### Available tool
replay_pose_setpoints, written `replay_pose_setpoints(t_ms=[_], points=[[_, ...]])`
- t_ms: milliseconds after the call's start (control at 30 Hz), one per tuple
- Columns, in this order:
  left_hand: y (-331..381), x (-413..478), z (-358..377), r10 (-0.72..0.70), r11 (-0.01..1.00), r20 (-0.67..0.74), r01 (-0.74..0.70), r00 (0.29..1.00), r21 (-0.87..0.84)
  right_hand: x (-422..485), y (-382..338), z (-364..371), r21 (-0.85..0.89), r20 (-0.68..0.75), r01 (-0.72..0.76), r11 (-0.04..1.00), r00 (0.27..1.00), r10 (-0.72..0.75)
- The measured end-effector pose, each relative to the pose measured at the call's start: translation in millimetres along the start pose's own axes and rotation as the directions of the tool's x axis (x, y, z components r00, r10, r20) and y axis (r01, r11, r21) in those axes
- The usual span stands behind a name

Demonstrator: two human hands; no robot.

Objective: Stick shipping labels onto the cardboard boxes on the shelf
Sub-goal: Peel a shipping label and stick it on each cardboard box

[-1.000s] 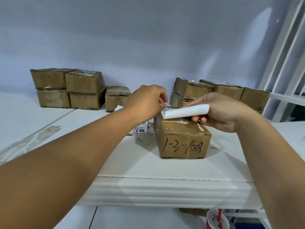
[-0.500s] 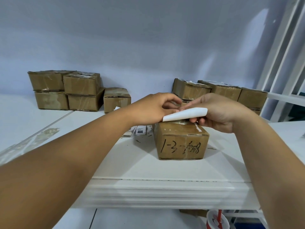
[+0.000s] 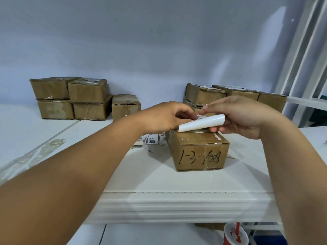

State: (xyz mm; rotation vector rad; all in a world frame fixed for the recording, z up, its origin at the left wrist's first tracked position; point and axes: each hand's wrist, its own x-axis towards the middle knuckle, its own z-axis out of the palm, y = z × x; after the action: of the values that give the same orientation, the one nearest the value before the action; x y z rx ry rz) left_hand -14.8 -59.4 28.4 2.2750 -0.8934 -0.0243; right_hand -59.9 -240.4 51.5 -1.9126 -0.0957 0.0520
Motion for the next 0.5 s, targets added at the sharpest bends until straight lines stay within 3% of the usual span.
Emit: replay_pose_setpoints(t_ms=[133,300,400,500], points=[[2,-2,1,0.005,0.998,-0.007,-0.004,1.0,0.066,5,5,-11,-0.09,-0.167,-0.048,0.995,0.985,0.033],[4,-4,1,0.009,0.997,0.025,-0.011,1.0,0.079,23,15,-10,-0.326,-0.383,-0.012,0.945,0.916,-0.12],[5,-5,1,0.015,0.999,0.038,-0.016,0.999,0.048,36,25,-5,-0.406,-0.465,-0.014,0.914,0.864,-0.193],[6,-5,2,0.023,0.999,0.037,-0.024,0.999,0.023,41,29,-1,-0.368,-0.46,0.053,0.928,0.857,-0.231]])
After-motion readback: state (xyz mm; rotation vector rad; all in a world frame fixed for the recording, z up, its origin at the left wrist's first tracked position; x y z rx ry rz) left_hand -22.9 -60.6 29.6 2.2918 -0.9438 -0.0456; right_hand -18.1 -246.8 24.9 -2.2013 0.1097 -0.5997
